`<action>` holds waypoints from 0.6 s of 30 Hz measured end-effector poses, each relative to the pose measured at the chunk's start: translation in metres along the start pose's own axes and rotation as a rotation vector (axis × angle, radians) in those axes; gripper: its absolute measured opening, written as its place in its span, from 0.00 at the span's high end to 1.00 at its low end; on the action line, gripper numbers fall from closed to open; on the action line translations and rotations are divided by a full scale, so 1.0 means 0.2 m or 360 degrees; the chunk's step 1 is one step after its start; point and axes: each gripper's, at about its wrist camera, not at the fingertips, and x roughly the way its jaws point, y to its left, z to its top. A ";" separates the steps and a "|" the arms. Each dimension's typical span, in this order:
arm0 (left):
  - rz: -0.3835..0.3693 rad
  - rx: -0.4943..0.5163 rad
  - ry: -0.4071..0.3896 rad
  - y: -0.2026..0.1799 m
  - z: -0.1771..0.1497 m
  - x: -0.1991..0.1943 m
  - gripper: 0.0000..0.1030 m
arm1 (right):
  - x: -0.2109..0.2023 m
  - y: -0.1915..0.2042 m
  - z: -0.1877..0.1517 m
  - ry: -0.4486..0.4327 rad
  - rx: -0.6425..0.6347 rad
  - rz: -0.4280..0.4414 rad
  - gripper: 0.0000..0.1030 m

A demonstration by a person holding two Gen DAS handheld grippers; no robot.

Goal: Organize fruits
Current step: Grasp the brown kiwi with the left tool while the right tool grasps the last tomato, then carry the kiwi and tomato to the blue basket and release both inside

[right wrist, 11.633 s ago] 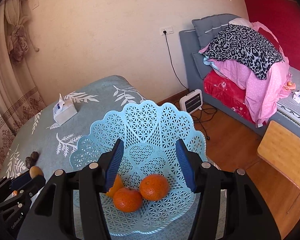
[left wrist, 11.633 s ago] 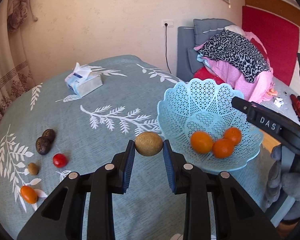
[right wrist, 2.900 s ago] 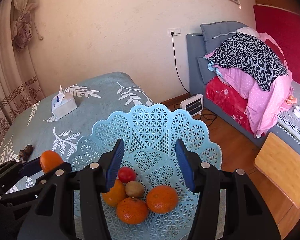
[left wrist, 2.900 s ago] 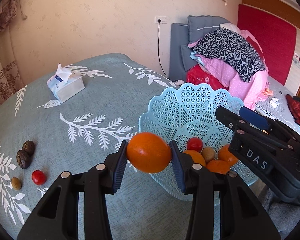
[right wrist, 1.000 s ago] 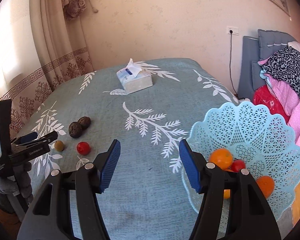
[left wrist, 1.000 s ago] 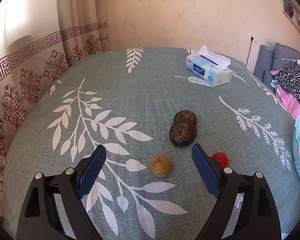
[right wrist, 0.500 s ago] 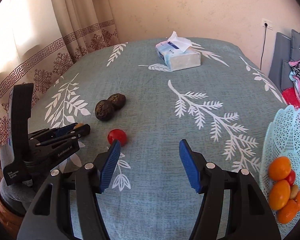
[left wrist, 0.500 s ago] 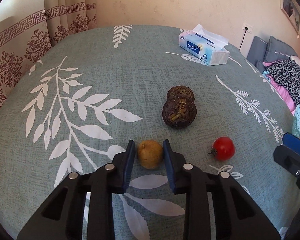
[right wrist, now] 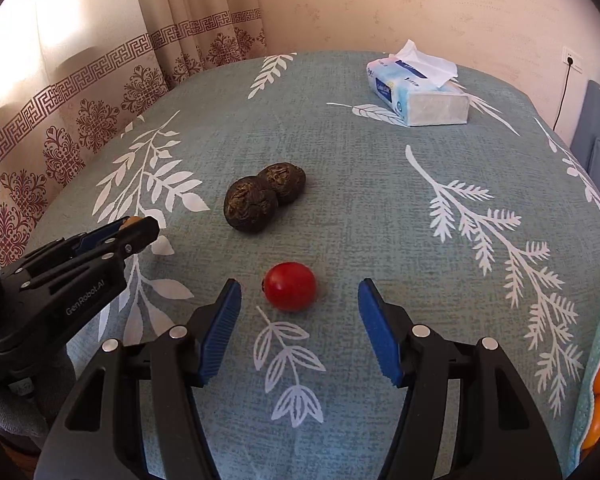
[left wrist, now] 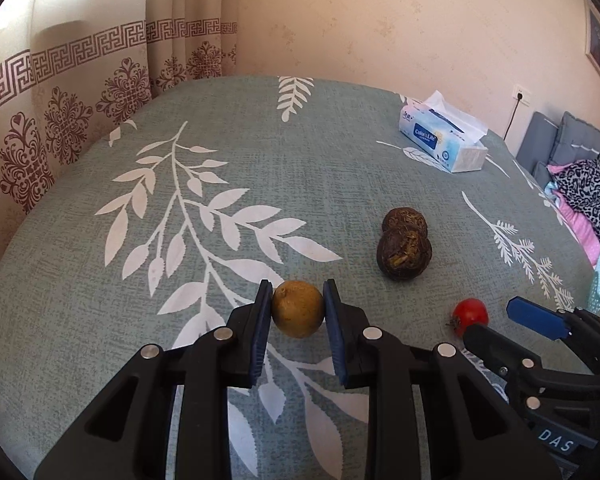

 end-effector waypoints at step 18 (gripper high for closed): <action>-0.0028 0.0021 -0.0003 -0.01 -0.02 -0.01 0.75 | 0.08 0.06 0.00 0.0013 -0.0060 -0.0138 0.69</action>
